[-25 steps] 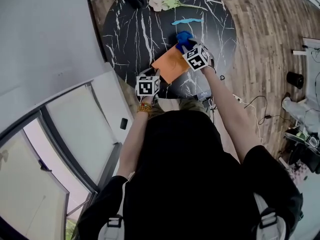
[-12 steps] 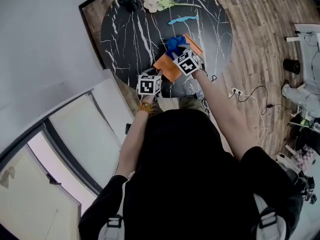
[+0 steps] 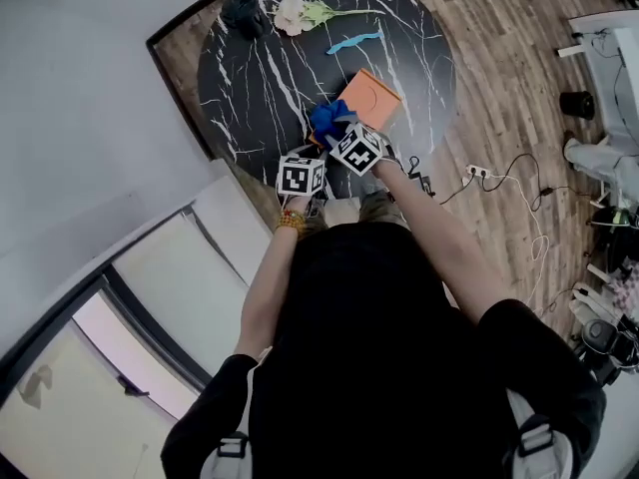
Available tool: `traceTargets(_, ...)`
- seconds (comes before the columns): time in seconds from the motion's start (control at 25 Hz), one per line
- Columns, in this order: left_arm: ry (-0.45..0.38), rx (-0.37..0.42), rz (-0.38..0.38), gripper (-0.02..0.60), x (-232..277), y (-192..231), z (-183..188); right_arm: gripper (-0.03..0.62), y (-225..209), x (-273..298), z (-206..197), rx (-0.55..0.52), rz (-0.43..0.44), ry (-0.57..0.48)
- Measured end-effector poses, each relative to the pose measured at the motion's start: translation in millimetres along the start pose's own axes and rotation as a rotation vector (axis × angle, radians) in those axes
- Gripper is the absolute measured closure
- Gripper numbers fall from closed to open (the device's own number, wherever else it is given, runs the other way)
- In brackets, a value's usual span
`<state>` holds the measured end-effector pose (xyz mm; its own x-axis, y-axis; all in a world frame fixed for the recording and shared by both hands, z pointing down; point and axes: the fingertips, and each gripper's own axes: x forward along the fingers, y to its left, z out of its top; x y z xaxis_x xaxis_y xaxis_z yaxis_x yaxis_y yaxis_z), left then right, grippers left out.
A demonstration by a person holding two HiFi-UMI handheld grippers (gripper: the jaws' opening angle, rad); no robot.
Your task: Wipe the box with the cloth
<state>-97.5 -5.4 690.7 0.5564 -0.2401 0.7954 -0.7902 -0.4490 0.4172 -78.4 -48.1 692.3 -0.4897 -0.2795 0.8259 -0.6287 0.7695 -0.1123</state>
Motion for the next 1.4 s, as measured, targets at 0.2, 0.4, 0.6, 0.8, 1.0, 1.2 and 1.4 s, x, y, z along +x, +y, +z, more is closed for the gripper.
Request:
traceTargets(0.2,0.019,0.049,-0.037,0.476,-1.9,5.4,-7.3,0.513,15.4,3.1,-4.1,0.012,0.048,-0.017)
traceTargets(0.4,0.043,0.082,-0.045,0.476,-6.6,8.7,-11.0,0.511,24.8,-4.8,-3.4,0.271,0.203,-0.088)
traceTargets(0.6,0.036,0.077,-0.038,0.476,-5.7,5.7,-7.2,0.507,-17.7,-41.0,5.0,0.225,0.145,-0.190)
traceTargets(0.8,0.029,0.039,0.005,0.485,-6.7,5.7,-5.2,0.507,-107.7,-73.4,-0.6,0.102,-0.104,-0.180)
traceTargets(1.0,0.036,0.000,0.059,0.485,-5.6,9.1,-4.1,0.507,-150.3,-57.5,-20.2,-0.017,-0.191,-0.023)
traceTargets(1.2,0.018,-0.071,0.125,0.484,-2.6,5.1,-5.2,0.507,-147.3,-39.0,-28.0,-0.106,-0.194,0.025)
traceTargets(1.4,-0.023,-0.147,0.165,0.485,-1.5,7.3,-3.4,0.507,-143.5,-36.5,-29.4,-0.065,-0.190,-0.024)
